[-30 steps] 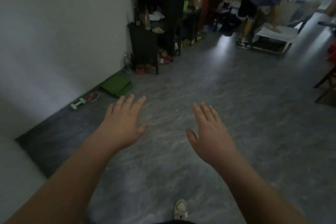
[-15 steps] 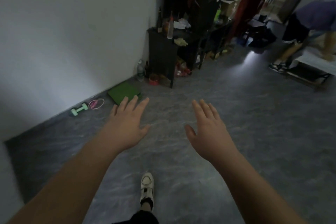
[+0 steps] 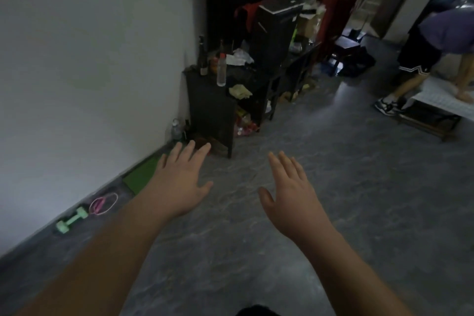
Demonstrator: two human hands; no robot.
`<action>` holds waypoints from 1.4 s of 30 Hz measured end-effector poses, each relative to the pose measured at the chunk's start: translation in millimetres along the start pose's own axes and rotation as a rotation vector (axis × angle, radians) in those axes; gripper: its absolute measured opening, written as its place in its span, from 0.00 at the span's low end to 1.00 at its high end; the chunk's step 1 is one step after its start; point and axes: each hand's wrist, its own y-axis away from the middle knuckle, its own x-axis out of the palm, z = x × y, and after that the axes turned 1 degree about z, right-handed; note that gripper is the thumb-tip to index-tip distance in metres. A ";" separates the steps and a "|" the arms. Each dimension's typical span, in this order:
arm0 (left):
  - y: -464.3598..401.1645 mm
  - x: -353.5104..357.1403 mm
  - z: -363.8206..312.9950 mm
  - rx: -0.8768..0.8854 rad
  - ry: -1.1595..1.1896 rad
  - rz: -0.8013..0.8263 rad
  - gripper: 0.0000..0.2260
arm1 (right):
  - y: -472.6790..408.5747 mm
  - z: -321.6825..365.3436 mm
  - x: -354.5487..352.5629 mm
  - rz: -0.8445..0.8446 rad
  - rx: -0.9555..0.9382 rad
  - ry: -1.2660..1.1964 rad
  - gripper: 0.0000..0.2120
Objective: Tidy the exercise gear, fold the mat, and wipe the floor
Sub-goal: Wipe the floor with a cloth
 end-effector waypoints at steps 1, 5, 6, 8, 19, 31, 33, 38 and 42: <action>-25.8 -0.3 -0.7 0.009 -0.003 0.007 0.37 | -24.7 -8.3 0.6 -0.002 0.004 -0.001 0.36; -137.8 3.3 -5.4 -0.006 0.005 0.014 0.37 | -131.8 -46.9 1.1 -0.013 0.013 -0.019 0.36; -167.1 4.6 -8.6 -0.014 0.012 0.011 0.37 | -159.0 -57.7 0.0 -0.012 0.003 -0.016 0.36; -224.6 5.6 -14.7 -0.030 0.023 0.021 0.37 | -214.1 -78.5 -5.3 0.006 -0.016 -0.006 0.36; -475.2 -2.2 -6.1 -0.121 0.112 0.042 0.36 | -497.9 -127.9 -18.6 0.133 -0.143 0.028 0.35; -772.8 38.6 86.1 -0.177 0.223 0.248 0.38 | -793.3 -142.8 55.2 0.291 -0.040 0.080 0.34; -815.1 48.2 102.2 -0.197 0.256 0.301 0.38 | -836.0 -146.8 70.4 0.365 -0.008 0.080 0.34; -902.4 82.4 123.0 -0.245 0.376 0.416 0.37 | -934.2 -163.4 111.9 0.477 0.038 0.094 0.32; -948.7 123.5 114.4 -0.382 0.599 0.482 0.30 | -989.2 -190.2 164.2 0.587 0.127 0.054 0.28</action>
